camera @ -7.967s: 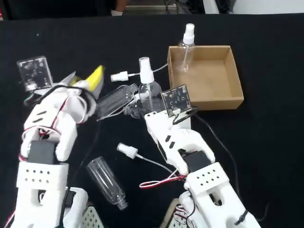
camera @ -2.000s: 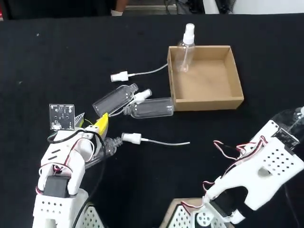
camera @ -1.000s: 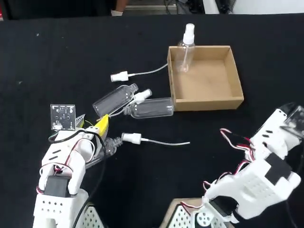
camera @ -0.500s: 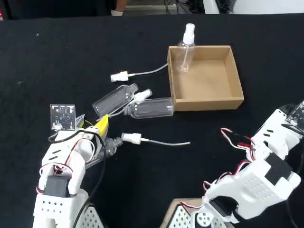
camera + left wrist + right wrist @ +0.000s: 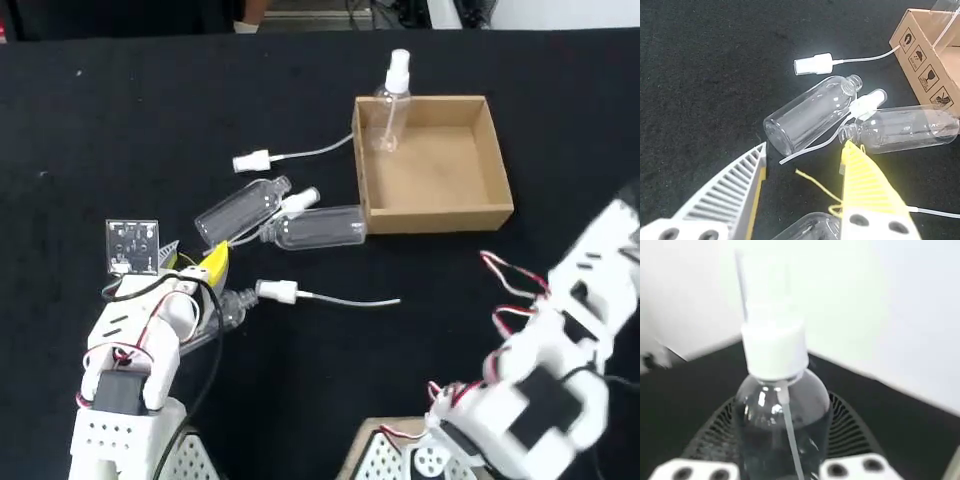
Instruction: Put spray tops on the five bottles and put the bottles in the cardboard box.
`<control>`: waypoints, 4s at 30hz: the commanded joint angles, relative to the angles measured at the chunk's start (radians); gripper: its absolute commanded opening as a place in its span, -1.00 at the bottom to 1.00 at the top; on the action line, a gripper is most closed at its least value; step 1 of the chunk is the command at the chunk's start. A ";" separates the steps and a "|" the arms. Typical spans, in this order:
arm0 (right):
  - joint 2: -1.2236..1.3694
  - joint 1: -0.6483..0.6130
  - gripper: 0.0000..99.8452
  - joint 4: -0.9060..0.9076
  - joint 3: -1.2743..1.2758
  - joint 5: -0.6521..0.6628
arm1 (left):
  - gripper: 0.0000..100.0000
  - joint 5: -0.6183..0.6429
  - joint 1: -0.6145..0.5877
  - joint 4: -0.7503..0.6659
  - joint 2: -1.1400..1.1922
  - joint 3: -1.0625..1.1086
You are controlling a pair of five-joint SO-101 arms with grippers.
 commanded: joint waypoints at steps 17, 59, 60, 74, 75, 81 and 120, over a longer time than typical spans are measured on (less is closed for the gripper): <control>-0.021 -0.608 -0.98 0.157 -0.251 0.025 | -0.54 -0.002 -0.001 -0.020 -0.017 0.004; 0.708 -0.687 -0.98 -0.400 -0.515 0.021 | -0.53 -0.002 -0.001 -0.021 -0.017 0.005; 0.717 -0.686 -0.98 -0.400 -0.515 0.021 | -0.53 -0.002 -0.001 -0.021 -0.017 0.005; 0.756 -0.683 -0.98 -0.400 -0.513 0.021 | -0.53 -0.002 -0.001 -0.021 -0.017 0.005; 0.756 -0.683 -0.98 -0.400 -0.513 0.021 | -0.53 -0.002 -0.001 -0.021 -0.017 0.005; 0.756 -0.684 -0.98 -0.399 -0.516 0.025 | -0.53 -0.002 -0.001 -0.021 -0.017 0.005; 0.739 -0.666 -0.65 -0.181 -0.536 -0.071 | -0.53 -0.002 -0.001 -0.021 -0.017 0.005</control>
